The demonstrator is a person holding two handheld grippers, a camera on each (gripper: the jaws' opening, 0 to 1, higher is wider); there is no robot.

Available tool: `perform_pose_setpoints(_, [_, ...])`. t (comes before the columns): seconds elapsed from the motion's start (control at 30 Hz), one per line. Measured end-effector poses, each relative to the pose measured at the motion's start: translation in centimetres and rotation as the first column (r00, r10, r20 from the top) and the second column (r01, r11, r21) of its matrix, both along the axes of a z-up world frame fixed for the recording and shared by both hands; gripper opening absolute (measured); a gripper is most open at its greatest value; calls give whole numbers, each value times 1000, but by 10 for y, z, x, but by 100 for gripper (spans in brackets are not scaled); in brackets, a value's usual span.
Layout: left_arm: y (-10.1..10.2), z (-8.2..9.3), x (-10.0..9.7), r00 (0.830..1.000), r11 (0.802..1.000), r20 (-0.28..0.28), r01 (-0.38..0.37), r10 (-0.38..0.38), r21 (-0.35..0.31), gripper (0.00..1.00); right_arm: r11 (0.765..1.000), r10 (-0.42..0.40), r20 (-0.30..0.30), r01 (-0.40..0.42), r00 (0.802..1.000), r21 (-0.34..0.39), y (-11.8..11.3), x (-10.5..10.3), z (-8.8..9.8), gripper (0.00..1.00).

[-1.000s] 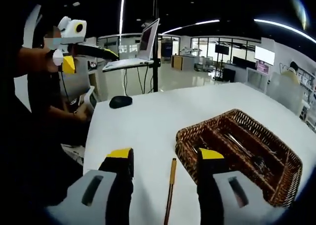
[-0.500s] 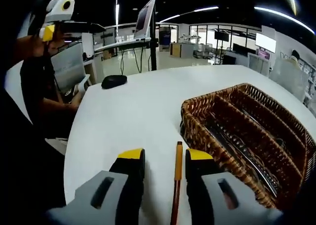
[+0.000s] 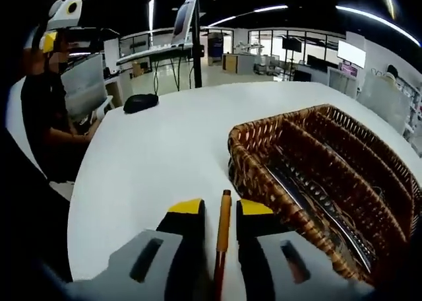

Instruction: Arrange the knives, forks, and spoons in their matching storage slots by inserting each utensil handle-first until every utensil is classified and aligned in the correct compartment

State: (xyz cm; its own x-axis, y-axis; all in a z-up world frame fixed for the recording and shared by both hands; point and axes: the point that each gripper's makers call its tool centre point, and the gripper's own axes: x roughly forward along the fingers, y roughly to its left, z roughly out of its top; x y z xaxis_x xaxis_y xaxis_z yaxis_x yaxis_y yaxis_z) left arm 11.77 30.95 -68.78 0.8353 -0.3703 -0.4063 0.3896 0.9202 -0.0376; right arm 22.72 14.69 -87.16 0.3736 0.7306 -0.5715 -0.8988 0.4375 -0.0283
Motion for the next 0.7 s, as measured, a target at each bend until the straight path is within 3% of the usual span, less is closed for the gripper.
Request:
perform_pose_setpoints(0.07, [1,0,-1,1000,1000,0,-1,1,2,100,1000,12,15,-12,1000,-2,1,2,-1,6])
perform_pose_setpoints(0.23, [3,0,0,1000,1000,1,-4,4,6,100,999,50,50,-49,998,-12,2,3,2,4])
perform_pose_setpoints(0.4, [3,1,3,1000,1000,2,0,0,11,100,1000,-6,-47,7,999,18,0,3,2,3])
perform_pose_setpoints(0.53, [-1,4,5,1000,1000,5,8,-8,15,100,1000,15,-66,-16,998,-8,0,-4,3,3])
perform_pose_setpoints(0.7, [-7,6,9,1000,1000,10,19,-19,14,100,999,44,-28,-44,999,-20,0,-4,19,3])
